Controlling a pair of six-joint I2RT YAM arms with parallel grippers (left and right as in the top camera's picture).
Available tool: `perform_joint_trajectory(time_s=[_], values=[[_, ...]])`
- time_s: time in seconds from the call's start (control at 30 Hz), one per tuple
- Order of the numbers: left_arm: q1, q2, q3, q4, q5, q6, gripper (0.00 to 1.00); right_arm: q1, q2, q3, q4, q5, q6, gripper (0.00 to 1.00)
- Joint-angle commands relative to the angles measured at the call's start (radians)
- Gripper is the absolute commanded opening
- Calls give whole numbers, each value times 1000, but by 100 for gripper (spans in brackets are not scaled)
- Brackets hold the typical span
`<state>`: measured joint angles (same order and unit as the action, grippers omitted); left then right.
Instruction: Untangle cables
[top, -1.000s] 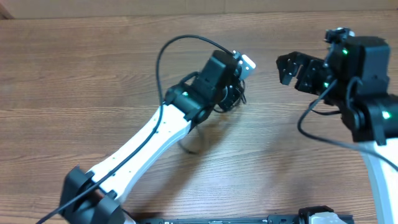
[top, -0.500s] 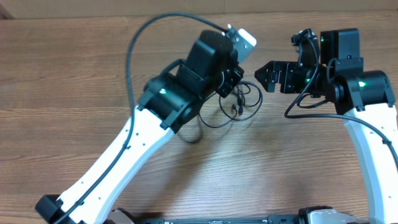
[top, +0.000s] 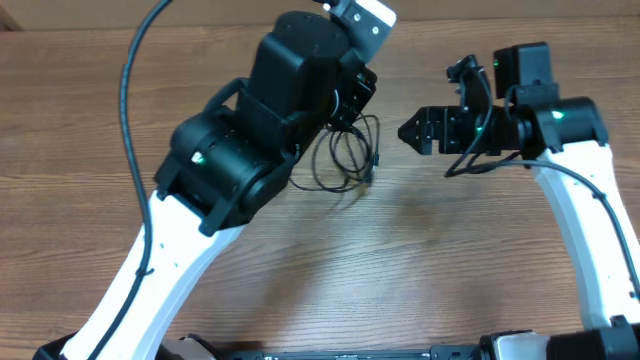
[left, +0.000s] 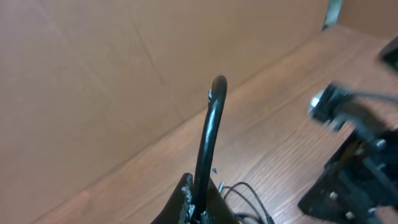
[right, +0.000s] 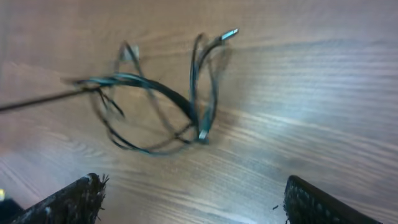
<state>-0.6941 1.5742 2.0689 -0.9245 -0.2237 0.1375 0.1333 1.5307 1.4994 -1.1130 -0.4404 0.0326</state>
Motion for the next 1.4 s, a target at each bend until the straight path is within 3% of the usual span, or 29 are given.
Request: perform_joint_trajectory(time_s=[0.0, 0.27, 0.57, 0.6, 0.63, 0.67, 0.7, 0.73, 0.87, 0.93, 1.0, 1.2, 1.37], values=[[-5, -26, 66, -11, -24, 19, 4, 31, 34, -6, 0, -16, -18, 90], [-5, -26, 129, -18, -58, -56, 4, 153, 82, -7, 72, -25, -50, 89], [-3, -26, 154, -67, -214, -97, 4, 256, 196, -7, 140, -37, -50, 61], [1, -26, 154, -70, -215, -97, 4, 265, 211, -7, 143, -37, -50, 57], [4, -26, 154, -71, -217, -97, 4, 274, 227, -7, 147, -39, -50, 46], [12, -26, 154, -71, -217, -97, 4, 282, 241, -7, 155, -47, -50, 22], [19, -26, 154, -71, -217, -101, 4, 287, 251, -7, 161, -62, -50, 13], [28, -26, 154, -71, -216, -104, 4, 291, 261, -7, 169, -84, -50, 12], [64, -26, 154, -77, -211, -121, 4, 295, 273, -7, 195, -122, -49, 13], [79, -26, 155, -82, -203, -127, 4, 295, 273, -7, 200, -128, -49, 23], [92, -26, 154, -89, -201, -128, 4, 295, 273, -7, 203, -139, -49, 45], [100, -26, 155, -93, -193, -153, 4, 304, 273, -7, 258, -162, -50, 49], [98, -26, 155, -127, -190, -252, 4, 326, 273, -7, 377, -168, -50, 52]])
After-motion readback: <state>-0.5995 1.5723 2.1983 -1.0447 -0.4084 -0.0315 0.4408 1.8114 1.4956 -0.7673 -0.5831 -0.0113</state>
